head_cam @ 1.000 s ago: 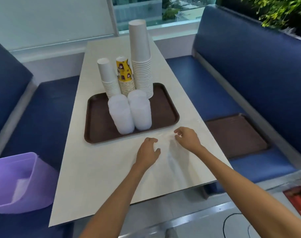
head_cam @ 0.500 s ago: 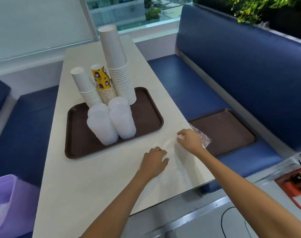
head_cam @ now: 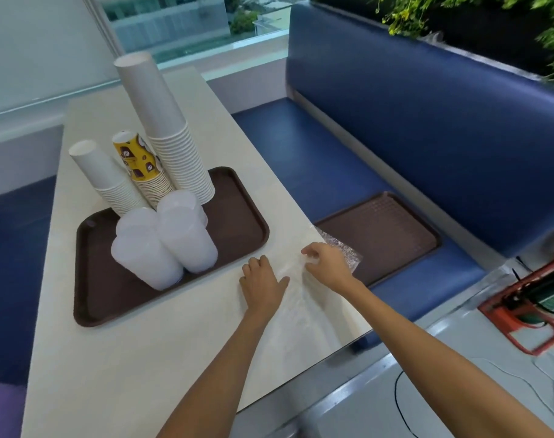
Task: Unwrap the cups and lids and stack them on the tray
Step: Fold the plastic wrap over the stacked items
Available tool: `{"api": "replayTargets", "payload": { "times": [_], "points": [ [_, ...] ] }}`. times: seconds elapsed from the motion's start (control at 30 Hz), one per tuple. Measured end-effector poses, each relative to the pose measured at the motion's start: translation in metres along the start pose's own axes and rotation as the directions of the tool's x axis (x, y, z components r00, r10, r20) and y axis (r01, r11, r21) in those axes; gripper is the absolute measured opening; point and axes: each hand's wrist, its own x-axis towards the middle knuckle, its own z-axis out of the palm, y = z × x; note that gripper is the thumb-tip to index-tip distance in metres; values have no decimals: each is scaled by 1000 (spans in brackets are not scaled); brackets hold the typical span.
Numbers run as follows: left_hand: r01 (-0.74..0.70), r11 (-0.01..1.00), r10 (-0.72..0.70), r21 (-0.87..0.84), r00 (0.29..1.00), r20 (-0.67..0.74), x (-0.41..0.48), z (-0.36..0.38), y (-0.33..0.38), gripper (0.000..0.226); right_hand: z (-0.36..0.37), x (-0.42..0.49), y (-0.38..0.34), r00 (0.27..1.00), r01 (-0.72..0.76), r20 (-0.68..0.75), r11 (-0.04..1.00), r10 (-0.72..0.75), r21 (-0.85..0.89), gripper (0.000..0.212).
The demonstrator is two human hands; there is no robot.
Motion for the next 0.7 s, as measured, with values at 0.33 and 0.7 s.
{"api": "replayTargets", "payload": {
  "times": [0.33, 0.7],
  "points": [
    [153, 937, -112, -312, 983, 146, 18, -6, 9, 42, 0, 0, 4, 999, 34, -40, 997, -32, 72, 32],
    [368, 681, -71, -633, 893, 444, 12, -27, 8, 14, 5, 0, -1, 999, 5, -49, 987, 3, 162, 32]
  ]
}}
